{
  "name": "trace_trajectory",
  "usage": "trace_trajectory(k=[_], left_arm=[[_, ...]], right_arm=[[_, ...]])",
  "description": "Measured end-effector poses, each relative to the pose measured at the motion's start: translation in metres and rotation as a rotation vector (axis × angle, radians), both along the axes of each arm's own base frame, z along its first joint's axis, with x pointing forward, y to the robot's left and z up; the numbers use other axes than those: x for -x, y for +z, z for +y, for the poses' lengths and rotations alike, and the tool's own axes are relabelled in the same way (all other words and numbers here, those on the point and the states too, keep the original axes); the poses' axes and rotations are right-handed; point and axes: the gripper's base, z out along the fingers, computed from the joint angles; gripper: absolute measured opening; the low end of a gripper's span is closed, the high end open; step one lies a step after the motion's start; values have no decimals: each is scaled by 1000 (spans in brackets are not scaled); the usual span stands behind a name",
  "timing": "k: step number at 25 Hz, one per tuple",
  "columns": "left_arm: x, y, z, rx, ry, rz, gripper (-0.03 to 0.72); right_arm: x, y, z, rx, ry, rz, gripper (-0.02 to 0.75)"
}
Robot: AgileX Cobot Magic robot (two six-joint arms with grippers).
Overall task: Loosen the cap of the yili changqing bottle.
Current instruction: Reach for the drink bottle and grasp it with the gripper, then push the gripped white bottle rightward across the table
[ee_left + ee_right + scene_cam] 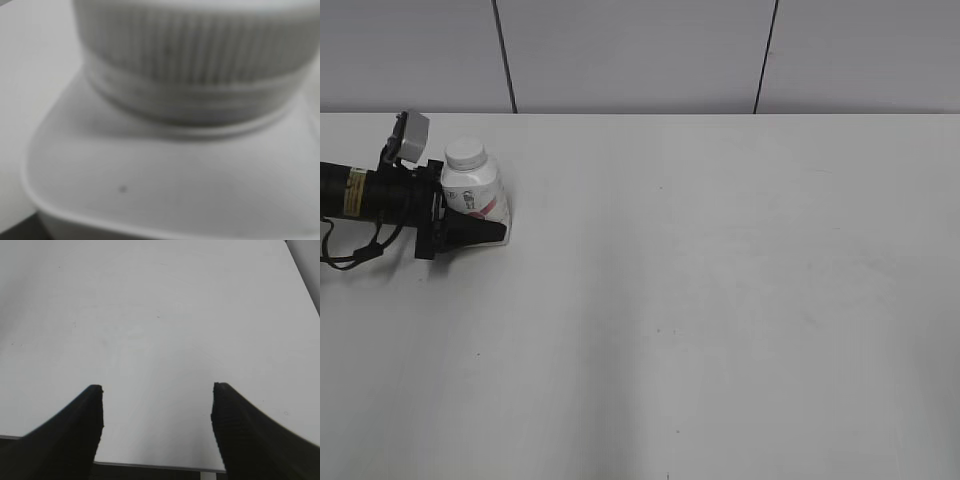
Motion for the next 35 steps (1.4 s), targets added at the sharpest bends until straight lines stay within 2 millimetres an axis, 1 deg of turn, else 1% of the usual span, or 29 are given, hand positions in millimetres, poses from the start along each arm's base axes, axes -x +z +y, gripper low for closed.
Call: trace_trajectory(k=[6,9,11,13,16,19,21,24,28,31,35], left_arm=[[0,0,0,1,-2,1,430],[0,0,0,0,-2,1,426],[0,0,-3,-1,-4,3,425],[0,2,-9,-5,-12,5,426],[0,6,-27,-20,-45,11,424],[3,18,-48,-16,-77,-4,422],[7,29,-64,2,-90,-14,422],[16,38,-86,35,-111,-22,421],[32,35,-122,75,-162,-29,421],[41,36,-147,115,-176,-23,421],[47,38,-167,130,-195,-22,421]], right_arm=[[0,0,0,0,0,0,534],[0,0,0,0,0,0,534],[0,0,0,0,0,0,534],[0,0,0,0,0,0,534],[0,0,0,0,0,0,534],[0,0,0,0,0,0,534],[0,0,0,0,0,0,534],[0,0,0,0,0,0,534],[0,0,0,0,0,0,534],[0,0,0,0,0,0,534],[0,0,0,0,0,0,534]])
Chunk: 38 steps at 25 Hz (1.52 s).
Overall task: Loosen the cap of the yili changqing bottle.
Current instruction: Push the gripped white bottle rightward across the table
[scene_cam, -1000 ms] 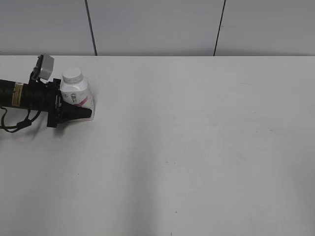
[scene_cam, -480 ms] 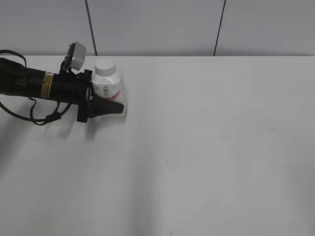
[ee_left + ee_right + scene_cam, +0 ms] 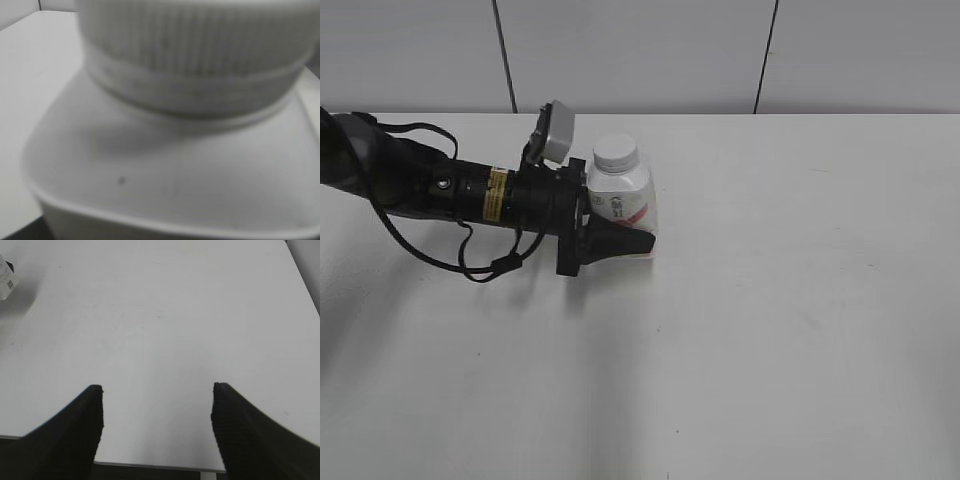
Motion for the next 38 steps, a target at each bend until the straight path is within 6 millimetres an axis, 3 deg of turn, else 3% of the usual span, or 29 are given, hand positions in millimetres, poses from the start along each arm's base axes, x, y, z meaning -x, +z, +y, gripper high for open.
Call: trace_trajectory(k=[5,18,38], left_arm=[[3,-5,-8,-38,-18,-23,421],[7,-47,-7,-55,-13,26,421],[7,-49,-7,-46,-4,32,419]], right_arm=[[0,0,0,0,0,0,534],[0,0,0,0,0,0,534],[0,0,0,0,0,0,534]])
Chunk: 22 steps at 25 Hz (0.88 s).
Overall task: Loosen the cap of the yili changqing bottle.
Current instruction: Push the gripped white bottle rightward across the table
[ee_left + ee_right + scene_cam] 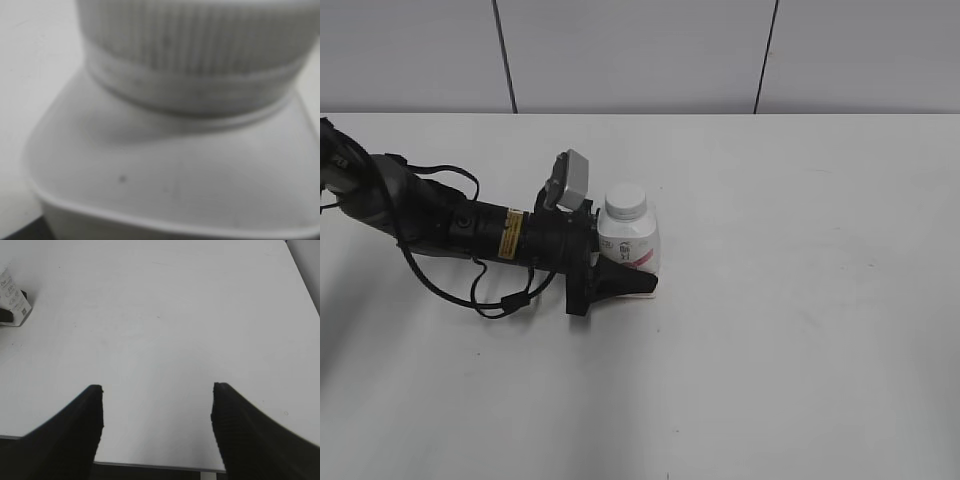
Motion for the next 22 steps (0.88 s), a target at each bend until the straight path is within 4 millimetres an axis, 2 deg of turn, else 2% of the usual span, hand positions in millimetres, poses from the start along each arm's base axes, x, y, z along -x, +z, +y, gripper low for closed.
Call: trace_trajectory(k=[22], left_arm=[[-1,2,0,-36,-11,-21,419]], right_arm=[[0,0,0,-3,2,-1,534]])
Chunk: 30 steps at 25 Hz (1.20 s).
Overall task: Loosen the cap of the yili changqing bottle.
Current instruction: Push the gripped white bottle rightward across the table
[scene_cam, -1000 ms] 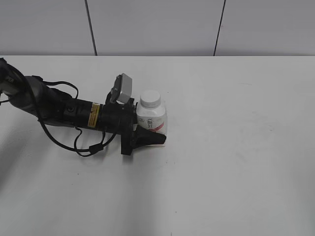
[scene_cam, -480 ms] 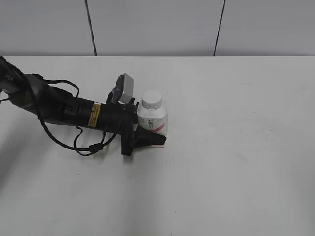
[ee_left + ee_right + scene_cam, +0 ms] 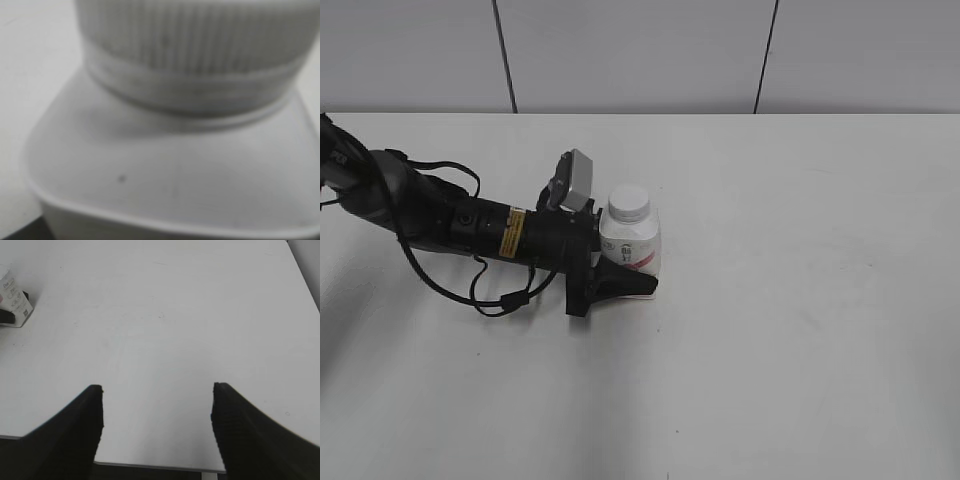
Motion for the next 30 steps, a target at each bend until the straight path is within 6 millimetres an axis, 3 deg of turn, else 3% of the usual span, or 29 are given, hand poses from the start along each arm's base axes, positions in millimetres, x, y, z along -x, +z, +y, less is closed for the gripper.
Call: trace_trajectory(k=[5,10,15,22,30], left_arm=[[0,0,0,-1,0,0,419],[0,0,0,-1,1,1,419],[0,0,0,-1,0,2,419],[0,0,0,-2,0,2,419],[0,0,0,-3,-3,-1,419]], right_arm=[[-4,3,1,-48,-12,20,534],[-30,7,10,-130,19,126,534],[-52,16,17,-234,33,95,534],[-85,21,19,-216,10,250,531],[-137,55,26,-239,-13,460,446]])
